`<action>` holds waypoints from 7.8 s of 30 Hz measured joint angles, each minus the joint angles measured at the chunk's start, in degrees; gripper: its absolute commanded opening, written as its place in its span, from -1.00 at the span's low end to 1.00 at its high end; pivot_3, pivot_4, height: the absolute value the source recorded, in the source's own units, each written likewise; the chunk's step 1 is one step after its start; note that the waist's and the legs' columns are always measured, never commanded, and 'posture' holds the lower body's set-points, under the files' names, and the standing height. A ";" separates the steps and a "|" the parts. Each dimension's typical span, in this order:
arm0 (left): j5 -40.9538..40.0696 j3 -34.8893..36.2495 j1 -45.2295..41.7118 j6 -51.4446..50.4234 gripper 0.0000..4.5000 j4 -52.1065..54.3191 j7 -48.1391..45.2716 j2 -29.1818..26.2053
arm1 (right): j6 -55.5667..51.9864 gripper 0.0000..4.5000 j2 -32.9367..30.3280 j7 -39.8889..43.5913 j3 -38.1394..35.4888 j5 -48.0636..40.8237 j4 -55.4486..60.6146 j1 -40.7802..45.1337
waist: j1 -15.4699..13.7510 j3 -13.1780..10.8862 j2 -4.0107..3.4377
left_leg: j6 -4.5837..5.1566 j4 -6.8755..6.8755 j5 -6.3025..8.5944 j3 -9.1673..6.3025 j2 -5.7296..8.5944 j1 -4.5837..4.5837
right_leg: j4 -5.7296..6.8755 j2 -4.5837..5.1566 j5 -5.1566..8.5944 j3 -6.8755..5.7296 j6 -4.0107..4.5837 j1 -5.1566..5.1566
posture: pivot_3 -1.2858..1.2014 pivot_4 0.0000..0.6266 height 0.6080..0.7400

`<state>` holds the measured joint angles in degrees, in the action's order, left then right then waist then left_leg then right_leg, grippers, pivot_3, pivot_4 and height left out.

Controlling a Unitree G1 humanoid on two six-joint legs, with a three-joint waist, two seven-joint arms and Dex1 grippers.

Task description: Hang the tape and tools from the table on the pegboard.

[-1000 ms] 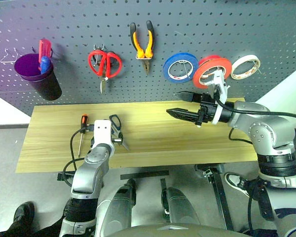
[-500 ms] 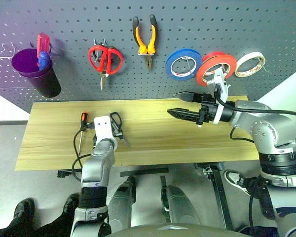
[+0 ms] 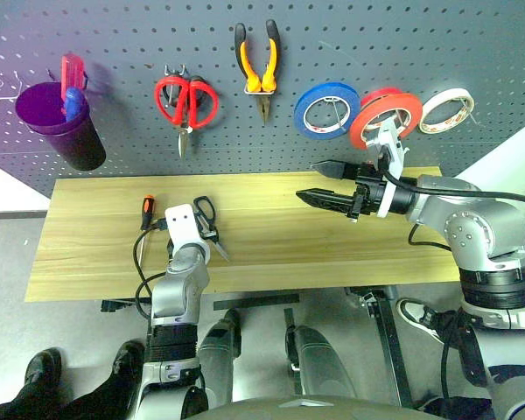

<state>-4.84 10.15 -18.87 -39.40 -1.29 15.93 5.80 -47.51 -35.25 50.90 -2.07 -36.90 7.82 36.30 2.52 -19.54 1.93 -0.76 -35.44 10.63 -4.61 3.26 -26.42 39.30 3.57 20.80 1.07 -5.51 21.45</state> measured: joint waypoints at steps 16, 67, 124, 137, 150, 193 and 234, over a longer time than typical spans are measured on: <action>0.53 0.01 -4.07 1.83 1.00 -4.87 1.52 1.14 | 0.27 1.00 0.08 -1.13 -0.20 -0.21 0.02 0.17 | 0.02 -0.93 0.04 | 0.00 -0.05 0.00 0.01 0.00 -0.01 | 0.02 0.00 -0.01 -0.01 -0.02 -0.01 | -0.05 0.27 1.00; -0.89 3.82 -7.01 -3.21 0.60 -4.15 2.72 2.35 | 2.21 1.00 0.59 -3.24 -0.20 1.31 -0.47 0.92 | 0.00 -1.23 -0.02 | 0.00 -0.02 0.01 0.03 0.00 0.01 | -0.01 0.00 -0.02 0.00 -0.04 -0.02 | -0.04 0.32 1.00; -1.80 -1.58 -0.70 -12.07 -0.72 12.64 -3.01 -0.15 | 7.48 1.00 3.07 -1.00 0.77 4.69 -8.33 4.32 | -0.23 -1.30 0.00 | -0.03 0.17 0.00 0.06 0.01 -0.08 | -0.14 0.02 -0.04 -0.04 -0.07 0.14 | 0.02 0.18 1.00; -1.35 -4.61 0.46 -6.75 -0.72 14.17 -13.25 -12.35 | 7.20 1.00 1.43 6.90 -0.74 3.77 -15.77 7.91 | -1.13 -1.30 -0.01 | -0.07 0.22 -0.02 0.06 0.02 -0.08 | -0.13 0.04 -0.04 -0.07 -0.07 0.20 | 0.04 0.10 1.00; -4.61 -5.01 3.78 1.20 -0.72 12.99 -25.07 -16.30 | 11.36 1.00 -0.75 12.43 -0.46 7.38 -21.70 9.86 | -1.86 -1.29 -0.02 | -0.38 0.22 -0.21 0.04 0.06 -0.14 | -0.16 0.11 -0.04 -0.14 -0.06 0.23 | 0.05 0.04 1.00; -1.37 -9.23 14.23 34.62 -0.72 24.15 -38.35 -24.75 | 18.45 1.00 -4.62 19.26 0.58 14.28 -28.37 8.58 | -1.81 -1.05 -0.17 | -0.49 -0.15 -0.28 0.04 0.06 -0.12 | 0.18 0.09 -0.04 -0.20 -0.06 0.19 | 0.04 -0.17 1.00; -0.66 -2.11 10.51 36.62 -0.72 23.74 -32.97 -25.90 | 15.89 1.00 -8.82 31.54 0.99 11.61 -27.15 7.30 | -1.91 0.05 -0.26 | -0.49 -0.74 -0.28 0.02 0.06 -0.08 | 0.77 0.06 -0.05 -0.20 -0.06 0.16 | 0.05 -0.27 1.00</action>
<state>-5.50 8.04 -8.36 -2.78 22.45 -17.05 -20.10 -31.62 -44.07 82.44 -1.08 -25.29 -19.33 43.60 0.62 -19.49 1.67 -1.24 -36.17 10.35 -4.59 3.33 -26.50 40.07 3.63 20.76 0.87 -5.57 21.60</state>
